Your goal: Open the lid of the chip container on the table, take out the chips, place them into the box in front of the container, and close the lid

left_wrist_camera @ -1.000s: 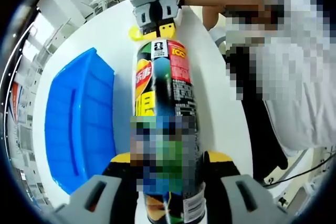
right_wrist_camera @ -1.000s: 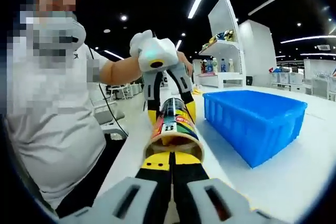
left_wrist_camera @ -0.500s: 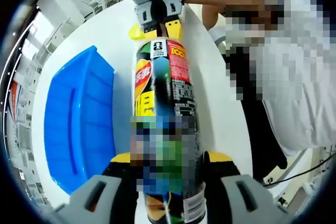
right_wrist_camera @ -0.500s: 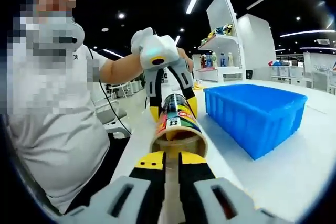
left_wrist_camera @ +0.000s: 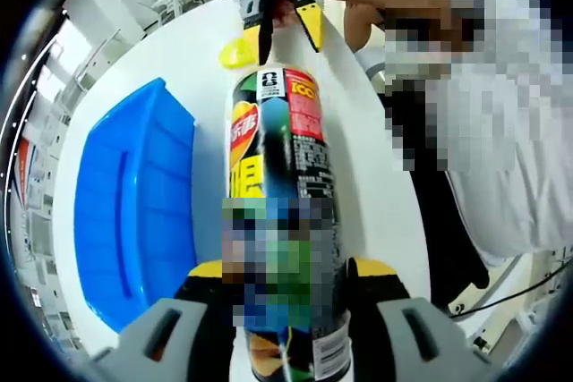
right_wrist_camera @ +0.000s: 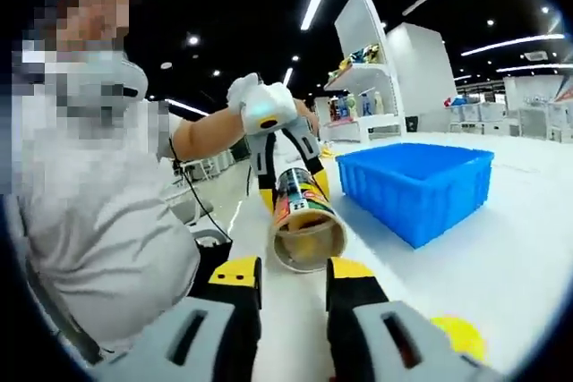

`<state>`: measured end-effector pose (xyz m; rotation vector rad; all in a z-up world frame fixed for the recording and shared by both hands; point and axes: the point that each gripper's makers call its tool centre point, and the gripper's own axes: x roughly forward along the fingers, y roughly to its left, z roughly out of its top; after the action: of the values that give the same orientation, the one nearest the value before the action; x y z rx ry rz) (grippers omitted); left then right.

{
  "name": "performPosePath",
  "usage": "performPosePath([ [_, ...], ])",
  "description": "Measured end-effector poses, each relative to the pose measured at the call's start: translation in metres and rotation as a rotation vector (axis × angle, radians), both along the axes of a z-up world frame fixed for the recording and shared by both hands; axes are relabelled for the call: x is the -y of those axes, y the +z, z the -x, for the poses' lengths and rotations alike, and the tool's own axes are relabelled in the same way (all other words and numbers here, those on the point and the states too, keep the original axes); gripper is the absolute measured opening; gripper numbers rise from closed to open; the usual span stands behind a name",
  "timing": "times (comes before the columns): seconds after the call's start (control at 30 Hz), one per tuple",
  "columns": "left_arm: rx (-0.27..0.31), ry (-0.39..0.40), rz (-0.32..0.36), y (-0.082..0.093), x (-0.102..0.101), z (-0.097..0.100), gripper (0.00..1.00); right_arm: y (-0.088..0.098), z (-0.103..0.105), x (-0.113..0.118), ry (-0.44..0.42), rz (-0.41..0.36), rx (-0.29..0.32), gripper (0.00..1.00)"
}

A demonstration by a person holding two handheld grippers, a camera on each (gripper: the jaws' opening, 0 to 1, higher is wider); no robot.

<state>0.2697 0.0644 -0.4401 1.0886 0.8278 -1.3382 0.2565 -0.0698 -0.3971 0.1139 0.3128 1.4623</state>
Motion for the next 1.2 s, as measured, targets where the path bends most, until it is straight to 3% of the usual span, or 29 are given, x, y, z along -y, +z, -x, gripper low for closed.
performPosePath([
  [0.1,-0.001,0.001,-0.002,0.0,0.0,0.0,0.5,0.011,0.0,-0.007,-0.028,-0.084,-0.191,0.3],
  [0.13,-0.001,0.0,-0.002,0.0,0.0,0.0,0.5,0.012,-0.001,-0.009,-0.038,-0.092,-0.251,0.27],
  [0.17,-0.003,-0.001,-0.001,0.0,0.0,0.0,0.5,0.013,-0.004,-0.009,-0.056,-0.1,-0.269,0.24],
  [0.27,-0.004,0.0,-0.001,0.0,0.0,0.001,0.5,0.015,-0.007,-0.013,-0.101,-0.127,-0.453,0.23],
  [0.4,-0.003,0.0,0.003,0.0,0.0,0.001,0.5,0.012,-0.018,-0.013,-0.165,-0.151,-0.556,0.16],
  [0.43,-0.003,0.0,0.004,0.0,0.0,0.001,0.5,0.012,-0.015,-0.013,-0.152,-0.157,-0.616,0.16],
  [0.53,-0.002,0.001,0.002,0.0,0.0,0.001,0.5,0.011,-0.009,-0.017,-0.136,-0.16,-0.712,0.16],
  [0.67,-0.001,0.001,0.005,0.0,0.0,0.001,0.5,0.007,-0.016,-0.021,-0.181,-0.156,-0.73,0.17],
  [0.7,0.0,0.001,0.006,0.0,0.0,0.001,0.5,0.008,-0.018,-0.021,-0.194,-0.169,-0.781,0.16],
  [0.87,0.003,0.0,0.006,0.0,0.0,0.001,0.5,0.006,-0.016,-0.027,-0.195,-0.143,-0.791,0.16],
  [0.97,0.003,0.0,0.006,0.0,0.0,0.001,0.5,0.003,-0.019,-0.029,-0.197,-0.133,-0.84,0.12],
  [1.07,0.002,0.0,0.008,0.0,0.0,0.001,0.5,0.003,-0.018,-0.032,-0.194,-0.116,-0.837,0.12],
  [1.2,-0.009,0.006,0.017,0.0,0.0,0.002,0.5,0.003,-0.02,-0.033,-0.207,-0.11,-0.848,0.03],
])
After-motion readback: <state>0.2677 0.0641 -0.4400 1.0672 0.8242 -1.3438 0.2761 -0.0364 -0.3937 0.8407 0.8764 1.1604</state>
